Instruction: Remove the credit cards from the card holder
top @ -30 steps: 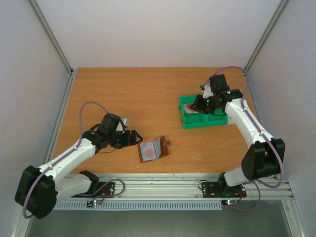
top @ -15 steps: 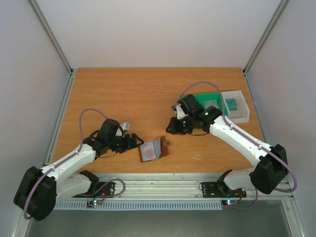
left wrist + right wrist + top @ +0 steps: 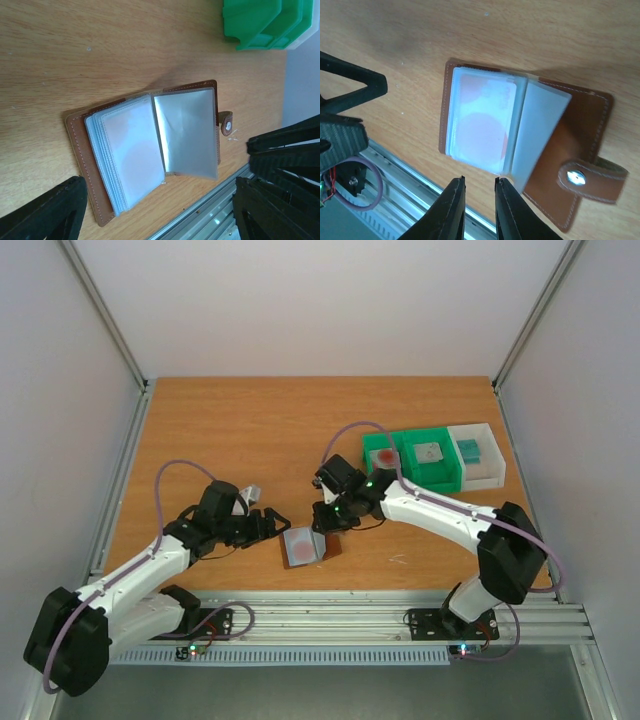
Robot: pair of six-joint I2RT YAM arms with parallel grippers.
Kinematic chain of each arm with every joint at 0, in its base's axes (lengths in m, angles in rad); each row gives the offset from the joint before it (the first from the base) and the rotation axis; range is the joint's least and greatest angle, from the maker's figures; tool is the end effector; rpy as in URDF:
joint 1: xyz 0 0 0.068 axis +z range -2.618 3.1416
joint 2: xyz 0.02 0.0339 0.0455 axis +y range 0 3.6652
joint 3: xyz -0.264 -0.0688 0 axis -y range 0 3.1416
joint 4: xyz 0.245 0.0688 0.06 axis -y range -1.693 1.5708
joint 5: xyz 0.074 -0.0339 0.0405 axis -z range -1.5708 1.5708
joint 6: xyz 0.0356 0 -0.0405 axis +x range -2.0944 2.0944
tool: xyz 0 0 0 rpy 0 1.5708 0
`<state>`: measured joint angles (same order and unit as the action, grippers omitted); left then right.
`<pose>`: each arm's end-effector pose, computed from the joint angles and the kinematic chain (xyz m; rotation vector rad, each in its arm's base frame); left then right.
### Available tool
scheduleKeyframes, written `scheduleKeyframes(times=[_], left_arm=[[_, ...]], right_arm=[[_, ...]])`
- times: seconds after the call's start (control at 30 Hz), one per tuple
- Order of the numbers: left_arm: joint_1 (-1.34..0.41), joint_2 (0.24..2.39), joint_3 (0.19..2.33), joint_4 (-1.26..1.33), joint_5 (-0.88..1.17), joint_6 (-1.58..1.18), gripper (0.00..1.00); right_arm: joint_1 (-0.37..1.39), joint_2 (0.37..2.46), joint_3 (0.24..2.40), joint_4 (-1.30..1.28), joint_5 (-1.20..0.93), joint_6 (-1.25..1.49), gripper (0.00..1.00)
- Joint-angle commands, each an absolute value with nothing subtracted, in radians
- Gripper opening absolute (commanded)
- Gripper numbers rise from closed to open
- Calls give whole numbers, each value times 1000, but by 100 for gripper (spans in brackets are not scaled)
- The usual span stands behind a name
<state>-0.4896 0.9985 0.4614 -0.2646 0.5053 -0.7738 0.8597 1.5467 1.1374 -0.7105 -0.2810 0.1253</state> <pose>0.1608 -0.1052 0.1861 -0.0981 2.5817 -1.1494 0.1945 0.2409 0.2376 -1.0912 2.5837 0.6534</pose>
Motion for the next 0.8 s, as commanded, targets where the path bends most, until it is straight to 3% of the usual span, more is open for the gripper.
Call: scheduleKeyframes(times=[0.0, 0.53, 0.77], left_arm=[[-491, 984, 452, -240, 487, -762, 80], [-491, 1045, 450, -184, 511, -783, 78], [-491, 1082, 443, -146, 530, -798, 73]], right_arm=[[889, 1613, 1145, -636, -268, 136, 19], [891, 1748, 1047, -476, -251, 136, 26], [891, 1787, 993, -390, -265, 136, 24]])
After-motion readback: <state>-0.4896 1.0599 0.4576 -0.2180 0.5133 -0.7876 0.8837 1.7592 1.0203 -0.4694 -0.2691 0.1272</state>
